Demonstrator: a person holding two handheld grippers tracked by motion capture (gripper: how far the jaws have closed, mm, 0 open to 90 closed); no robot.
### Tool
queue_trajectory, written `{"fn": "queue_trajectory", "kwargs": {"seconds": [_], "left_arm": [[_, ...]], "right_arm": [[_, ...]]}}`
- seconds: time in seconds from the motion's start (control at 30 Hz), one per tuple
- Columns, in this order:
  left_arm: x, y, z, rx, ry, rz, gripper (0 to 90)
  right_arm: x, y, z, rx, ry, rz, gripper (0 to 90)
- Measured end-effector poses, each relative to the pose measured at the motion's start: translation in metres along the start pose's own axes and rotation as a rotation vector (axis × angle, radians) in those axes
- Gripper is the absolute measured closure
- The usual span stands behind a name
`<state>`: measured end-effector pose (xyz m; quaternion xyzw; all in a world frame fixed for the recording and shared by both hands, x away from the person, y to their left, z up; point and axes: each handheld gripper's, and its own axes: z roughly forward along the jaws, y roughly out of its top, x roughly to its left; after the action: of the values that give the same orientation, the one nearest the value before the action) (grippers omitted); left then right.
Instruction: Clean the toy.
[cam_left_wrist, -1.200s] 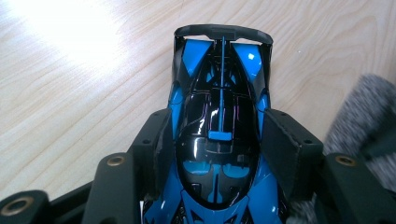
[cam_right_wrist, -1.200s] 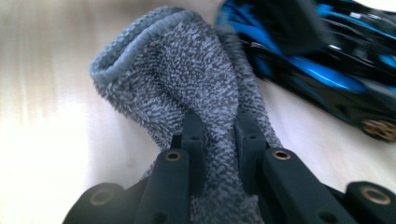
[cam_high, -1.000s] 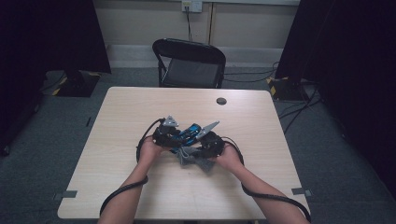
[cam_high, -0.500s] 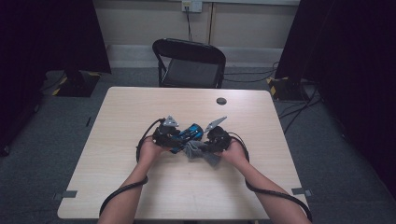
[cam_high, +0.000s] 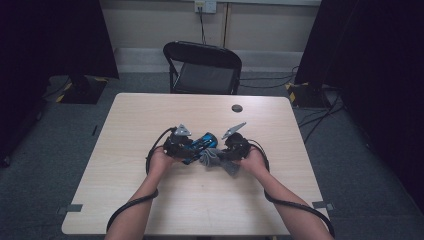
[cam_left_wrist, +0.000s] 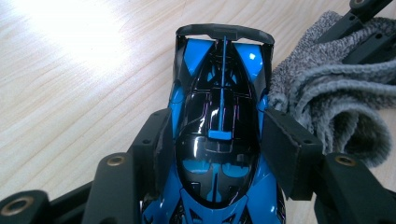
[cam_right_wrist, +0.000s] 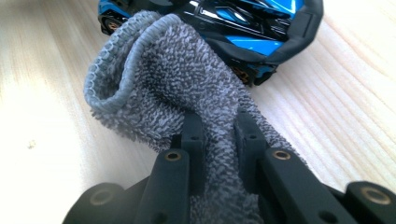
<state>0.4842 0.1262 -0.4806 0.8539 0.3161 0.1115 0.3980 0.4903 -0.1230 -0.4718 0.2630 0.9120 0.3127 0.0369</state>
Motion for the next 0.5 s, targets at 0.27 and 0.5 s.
{"fn": "queue_trajectory", "kwargs": {"seconds": [0.27, 0.5], "left_arm": [[0.0, 0.0, 0.0, 0.0, 0.002, 0.002, 44.5], [0.0, 0.0, 0.0, -0.003, 0.006, -0.002, 44.5]], "right_arm": [[-0.004, -0.003, -0.003, -0.001, -0.006, 0.011, 77.8], [-0.013, -0.01, -0.01, -0.003, -0.042, 0.047, 77.8]]}}
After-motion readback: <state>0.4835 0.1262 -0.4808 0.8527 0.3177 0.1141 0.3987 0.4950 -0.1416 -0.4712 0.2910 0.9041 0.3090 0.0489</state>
